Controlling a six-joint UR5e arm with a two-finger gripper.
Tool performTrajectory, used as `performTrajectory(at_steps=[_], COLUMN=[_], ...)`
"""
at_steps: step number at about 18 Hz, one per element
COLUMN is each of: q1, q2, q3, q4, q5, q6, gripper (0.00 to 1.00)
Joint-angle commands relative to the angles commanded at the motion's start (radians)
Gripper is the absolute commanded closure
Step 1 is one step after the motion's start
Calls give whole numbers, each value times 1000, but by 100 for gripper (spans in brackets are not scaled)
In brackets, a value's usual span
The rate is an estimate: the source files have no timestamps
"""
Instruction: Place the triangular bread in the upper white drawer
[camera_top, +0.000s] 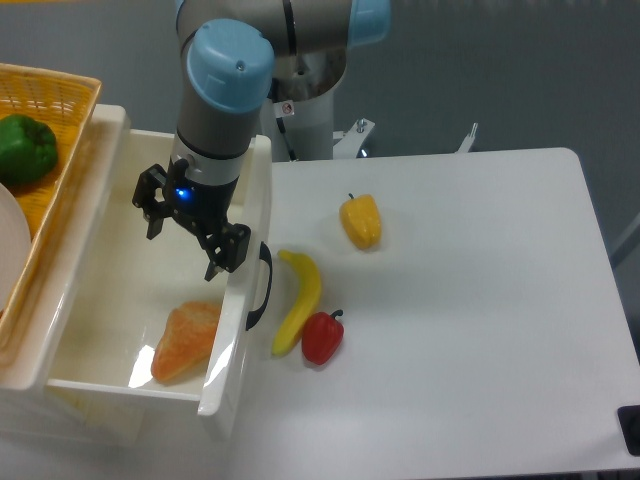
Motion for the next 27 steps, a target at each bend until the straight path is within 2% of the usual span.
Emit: performTrajectory(at_steps=[4,8,11,14,17,19,22,27], q1=[41,69,144,224,293,321,337,393], q2=[2,-6,1,3,8,8,5,-8], q3=[34,52,46,40,25,20,0,-28], q4=[6,64,78,71,29,-11,-28,-31], q5=[-9,-2,2,2,6,85,221,296], q6=[-41,-104,-91,58,248,336,420,503], gripper=[0,0,0,0,0,0,0,0])
